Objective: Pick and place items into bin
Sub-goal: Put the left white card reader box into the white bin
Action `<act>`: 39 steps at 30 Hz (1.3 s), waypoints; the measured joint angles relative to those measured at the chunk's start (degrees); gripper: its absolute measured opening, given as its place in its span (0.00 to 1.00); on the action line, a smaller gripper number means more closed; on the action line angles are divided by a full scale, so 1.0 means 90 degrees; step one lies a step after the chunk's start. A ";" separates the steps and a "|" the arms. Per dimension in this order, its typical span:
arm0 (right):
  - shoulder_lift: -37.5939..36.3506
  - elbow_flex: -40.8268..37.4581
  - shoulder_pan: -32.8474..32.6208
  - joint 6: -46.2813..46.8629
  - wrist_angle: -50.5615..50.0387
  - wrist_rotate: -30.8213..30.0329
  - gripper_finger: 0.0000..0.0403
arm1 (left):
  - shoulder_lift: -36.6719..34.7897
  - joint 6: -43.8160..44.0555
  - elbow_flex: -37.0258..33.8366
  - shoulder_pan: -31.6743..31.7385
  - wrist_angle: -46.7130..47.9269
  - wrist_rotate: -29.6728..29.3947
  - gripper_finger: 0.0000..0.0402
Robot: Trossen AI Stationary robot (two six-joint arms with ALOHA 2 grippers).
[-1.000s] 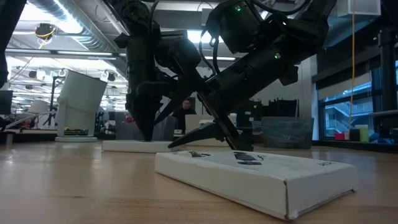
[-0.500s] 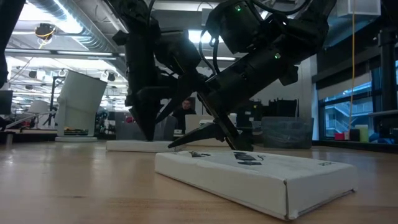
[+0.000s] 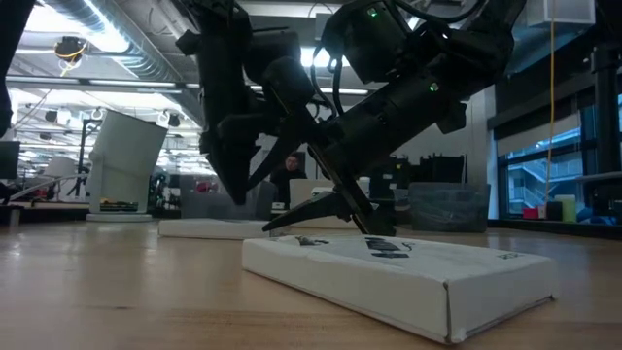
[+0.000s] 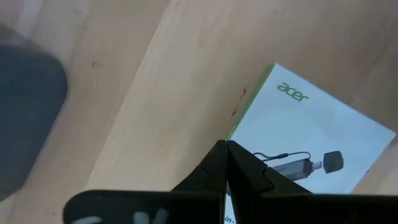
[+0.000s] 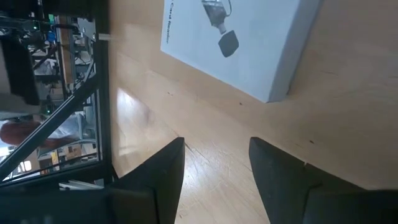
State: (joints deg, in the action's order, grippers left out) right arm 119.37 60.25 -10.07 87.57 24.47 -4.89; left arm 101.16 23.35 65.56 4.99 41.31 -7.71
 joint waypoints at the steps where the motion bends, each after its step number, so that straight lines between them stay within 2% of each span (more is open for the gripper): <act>1: 0.0000 0.0000 0.0000 0.0002 0.0000 0.0002 0.46 | 0.0000 -0.0007 -0.0011 0.0002 -0.0023 -0.0010 0.01; 21: 0.0000 0.0000 0.0000 0.0000 0.0002 0.0000 0.46 | -0.0044 0.0155 -0.0654 0.0087 -0.0612 0.0275 0.01; 39: 0.0000 0.0000 0.0002 0.0068 0.0005 -0.0014 0.46 | 0.0039 0.0113 -0.0663 0.0136 -0.0832 0.0313 0.01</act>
State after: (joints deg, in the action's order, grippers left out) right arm 119.37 60.24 -10.04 88.18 24.51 -5.01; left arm 101.51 24.36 59.59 6.21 33.82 -4.89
